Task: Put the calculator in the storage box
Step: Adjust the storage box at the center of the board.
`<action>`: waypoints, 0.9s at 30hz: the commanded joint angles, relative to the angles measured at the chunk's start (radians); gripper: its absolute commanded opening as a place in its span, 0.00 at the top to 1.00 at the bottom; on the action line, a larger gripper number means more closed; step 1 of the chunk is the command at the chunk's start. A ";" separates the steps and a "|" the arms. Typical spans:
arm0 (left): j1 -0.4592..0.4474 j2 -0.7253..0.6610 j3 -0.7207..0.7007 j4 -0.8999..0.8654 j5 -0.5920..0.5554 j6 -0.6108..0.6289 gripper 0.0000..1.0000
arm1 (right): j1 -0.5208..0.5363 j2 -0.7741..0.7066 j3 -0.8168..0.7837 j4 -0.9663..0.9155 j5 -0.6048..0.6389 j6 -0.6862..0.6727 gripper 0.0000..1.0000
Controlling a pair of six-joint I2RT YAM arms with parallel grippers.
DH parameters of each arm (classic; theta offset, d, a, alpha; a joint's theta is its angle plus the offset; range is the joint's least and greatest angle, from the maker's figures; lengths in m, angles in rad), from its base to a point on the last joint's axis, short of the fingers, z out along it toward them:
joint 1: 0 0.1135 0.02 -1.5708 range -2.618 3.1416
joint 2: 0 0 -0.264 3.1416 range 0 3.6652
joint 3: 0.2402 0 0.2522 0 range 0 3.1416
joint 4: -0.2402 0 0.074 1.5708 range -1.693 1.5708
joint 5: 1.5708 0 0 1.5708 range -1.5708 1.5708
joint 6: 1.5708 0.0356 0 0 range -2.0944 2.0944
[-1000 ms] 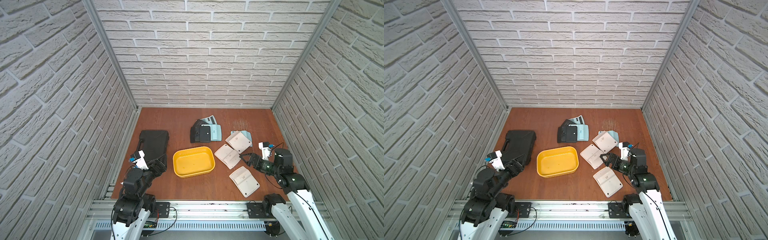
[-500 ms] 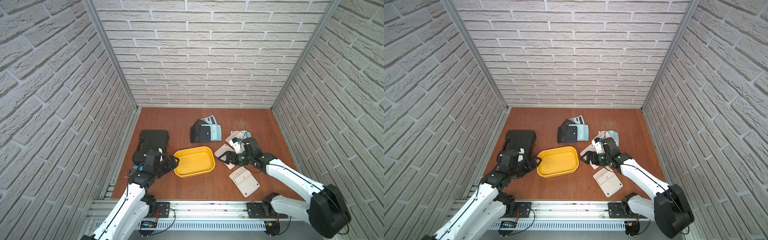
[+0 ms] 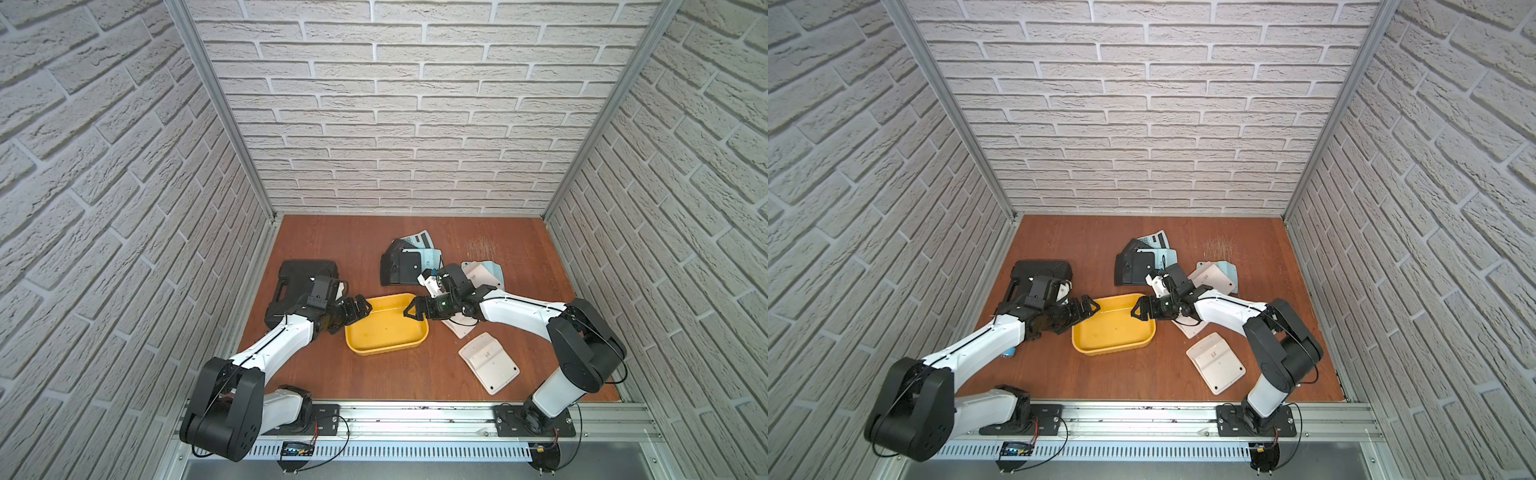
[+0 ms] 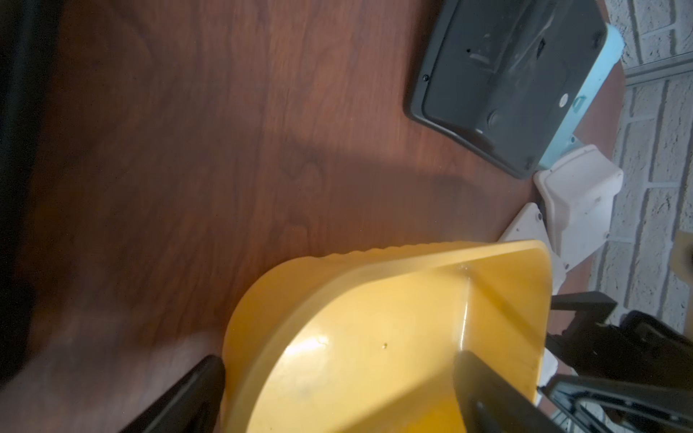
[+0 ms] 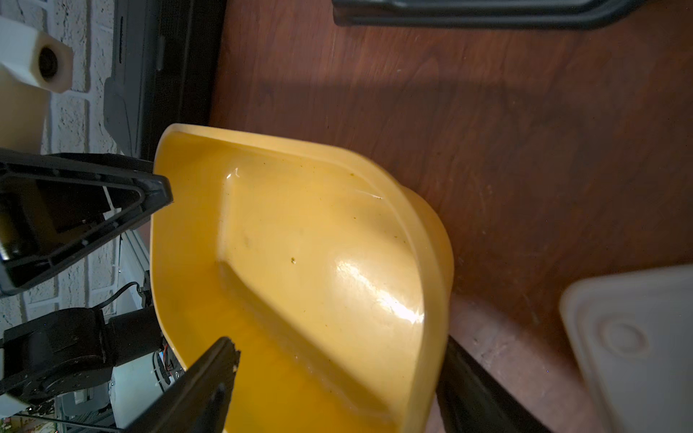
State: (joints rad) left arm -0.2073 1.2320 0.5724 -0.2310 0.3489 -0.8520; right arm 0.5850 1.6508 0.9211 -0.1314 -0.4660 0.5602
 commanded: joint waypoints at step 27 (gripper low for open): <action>-0.128 -0.058 0.196 -0.229 -0.133 0.100 0.02 | -0.240 -0.601 -0.252 -0.188 0.111 -0.002 0.00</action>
State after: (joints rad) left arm -0.3489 1.1385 0.7048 -0.4488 0.2417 -0.8200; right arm 0.3958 1.0481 0.6601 -0.3492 -0.3153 0.5827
